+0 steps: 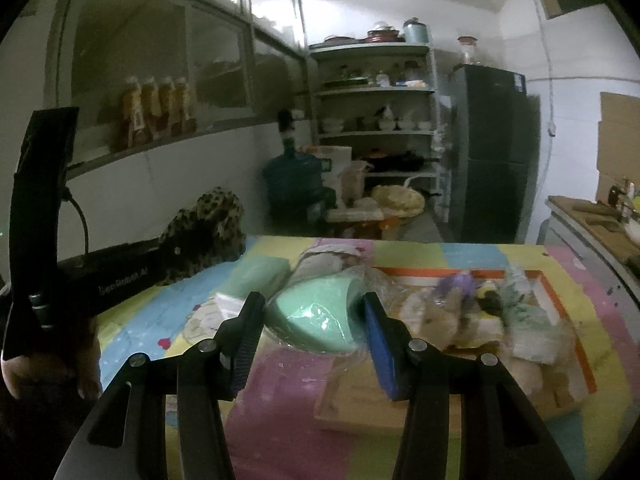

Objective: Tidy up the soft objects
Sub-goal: 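Carry the scrunchie and sponge over the cardboard box with both tools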

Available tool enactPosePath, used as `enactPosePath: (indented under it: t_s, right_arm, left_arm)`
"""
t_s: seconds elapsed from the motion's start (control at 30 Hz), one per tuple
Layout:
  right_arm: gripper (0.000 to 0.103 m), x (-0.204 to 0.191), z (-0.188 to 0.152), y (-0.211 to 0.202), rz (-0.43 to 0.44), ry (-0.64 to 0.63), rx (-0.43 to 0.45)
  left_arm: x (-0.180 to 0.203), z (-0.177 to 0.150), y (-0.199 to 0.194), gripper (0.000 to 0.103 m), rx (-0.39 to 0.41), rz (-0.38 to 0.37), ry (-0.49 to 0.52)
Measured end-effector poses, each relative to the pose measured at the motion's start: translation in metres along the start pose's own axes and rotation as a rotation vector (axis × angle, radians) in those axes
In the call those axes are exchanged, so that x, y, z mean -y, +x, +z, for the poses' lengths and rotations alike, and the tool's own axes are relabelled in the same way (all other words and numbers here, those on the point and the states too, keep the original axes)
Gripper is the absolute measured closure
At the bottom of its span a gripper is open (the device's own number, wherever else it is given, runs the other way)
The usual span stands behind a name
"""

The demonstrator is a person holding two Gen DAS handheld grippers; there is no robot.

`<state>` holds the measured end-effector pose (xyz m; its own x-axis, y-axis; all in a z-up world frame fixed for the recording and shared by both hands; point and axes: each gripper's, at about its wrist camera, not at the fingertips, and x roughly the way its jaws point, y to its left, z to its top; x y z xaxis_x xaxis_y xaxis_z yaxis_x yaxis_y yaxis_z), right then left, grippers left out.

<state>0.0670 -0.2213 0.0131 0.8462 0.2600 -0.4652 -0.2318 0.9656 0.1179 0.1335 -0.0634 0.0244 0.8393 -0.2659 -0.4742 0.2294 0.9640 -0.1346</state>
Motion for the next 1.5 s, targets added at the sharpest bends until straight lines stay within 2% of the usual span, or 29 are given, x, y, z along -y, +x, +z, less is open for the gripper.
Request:
enactPosePath:
  t_s: [0.43, 0.73, 1.07, 1.5]
  right_arm:
    - [0.052, 0.072, -0.015, -0.024, -0.114, 0.072, 0.009]
    - [0.052, 0.11, -0.025, -0.02, -0.136, 0.105, -0.019]
    - [0.052, 0.138, -0.035, -0.004, -0.135, 0.148, -0.055]
    - [0.052, 0.146, -0.042, 0.013, -0.128, 0.149, -0.084]
  left_arm:
    - [0.068, -0.008, 0.033, 0.094, -0.039, -0.094, 0.03]
    - [0.105, -0.022, 0.064, 0.094, -0.101, -0.115, 0.044]
    - [0.126, -0.039, 0.09, 0.094, -0.162, -0.123, 0.056]
    - [0.134, -0.047, 0.111, 0.094, -0.21, -0.134, 0.057]
